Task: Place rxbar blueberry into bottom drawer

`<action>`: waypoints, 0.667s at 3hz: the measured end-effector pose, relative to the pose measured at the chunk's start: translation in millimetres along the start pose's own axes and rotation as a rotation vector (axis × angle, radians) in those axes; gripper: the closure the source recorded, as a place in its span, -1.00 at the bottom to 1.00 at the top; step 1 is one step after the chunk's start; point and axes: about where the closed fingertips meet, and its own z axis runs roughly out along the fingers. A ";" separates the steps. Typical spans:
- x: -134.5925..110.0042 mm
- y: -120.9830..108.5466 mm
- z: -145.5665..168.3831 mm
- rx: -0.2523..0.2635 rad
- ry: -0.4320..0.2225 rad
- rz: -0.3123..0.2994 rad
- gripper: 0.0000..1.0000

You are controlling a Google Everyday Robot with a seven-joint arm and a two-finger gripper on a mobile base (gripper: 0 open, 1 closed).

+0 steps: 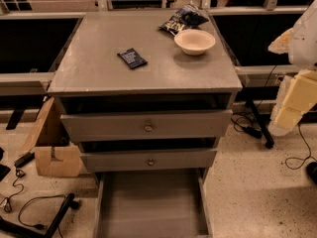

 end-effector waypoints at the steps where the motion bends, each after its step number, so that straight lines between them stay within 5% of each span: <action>1: 0.0 -0.1 0.0 0.000 0.000 0.000 -1.00; 2: 0.0 -20.7 -2.3 0.054 -0.034 0.013 -1.00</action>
Offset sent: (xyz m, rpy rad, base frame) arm 0.0464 -0.0157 0.0135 0.0569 -0.1254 -0.0336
